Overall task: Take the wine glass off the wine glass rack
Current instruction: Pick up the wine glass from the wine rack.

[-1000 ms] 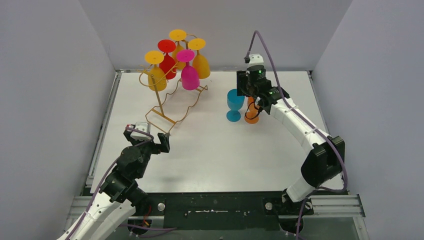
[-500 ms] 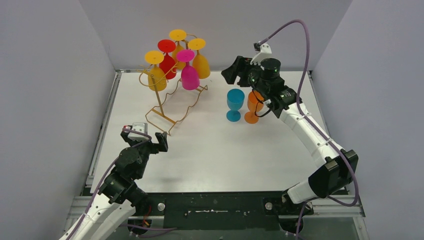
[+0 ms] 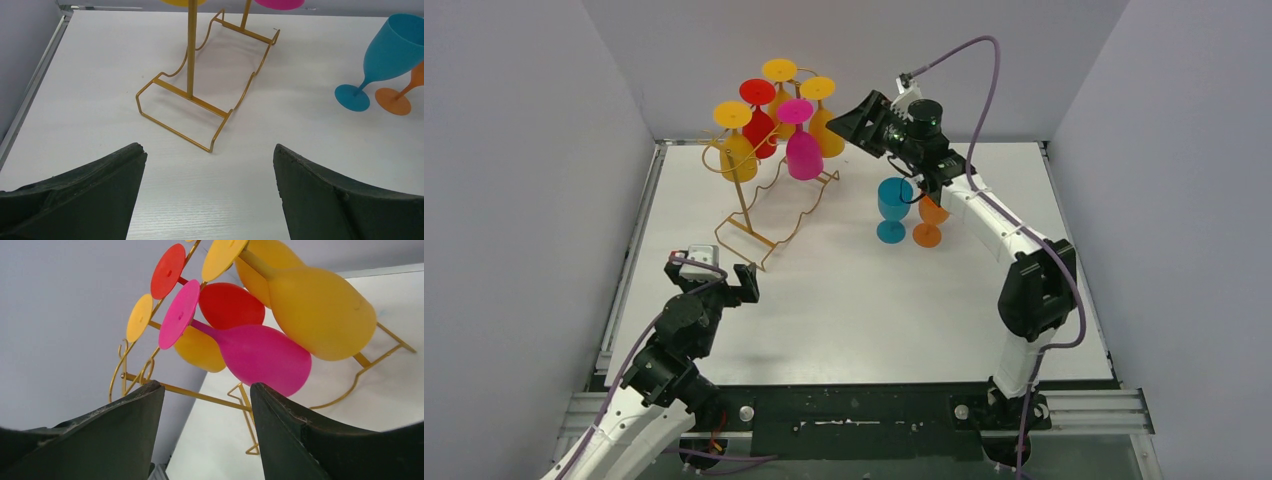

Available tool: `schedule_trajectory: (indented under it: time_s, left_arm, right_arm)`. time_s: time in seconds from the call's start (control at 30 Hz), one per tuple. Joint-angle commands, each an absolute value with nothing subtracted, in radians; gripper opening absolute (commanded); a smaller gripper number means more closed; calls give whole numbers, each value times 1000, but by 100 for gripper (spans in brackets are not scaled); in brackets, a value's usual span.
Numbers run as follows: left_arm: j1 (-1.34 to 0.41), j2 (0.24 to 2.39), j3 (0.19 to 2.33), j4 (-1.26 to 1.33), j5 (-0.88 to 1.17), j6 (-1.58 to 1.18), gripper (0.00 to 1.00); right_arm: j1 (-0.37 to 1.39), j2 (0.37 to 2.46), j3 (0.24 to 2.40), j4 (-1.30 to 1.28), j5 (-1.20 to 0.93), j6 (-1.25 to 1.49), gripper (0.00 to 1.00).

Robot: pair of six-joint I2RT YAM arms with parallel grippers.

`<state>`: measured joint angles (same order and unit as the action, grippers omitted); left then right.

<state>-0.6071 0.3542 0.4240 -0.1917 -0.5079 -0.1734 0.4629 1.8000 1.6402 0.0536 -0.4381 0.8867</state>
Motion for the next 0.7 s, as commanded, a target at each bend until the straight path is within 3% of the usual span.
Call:
schedule_trajectory:
  time_s: [0.0, 0.3, 0.67]
  left_arm:
    - [-603, 365, 477, -176, -527, -167, 97]
    - [-603, 378, 478, -178, -523, -161, 97]
    - [-604, 385, 480, -180, -515, -158, 97]
  right_arm:
    - [485, 1858, 1766, 170, -481, 986, 64]
    - [508, 1969, 1888, 185, -481, 1037, 62]
    - [507, 2082, 2009, 145, -470, 1069, 48]
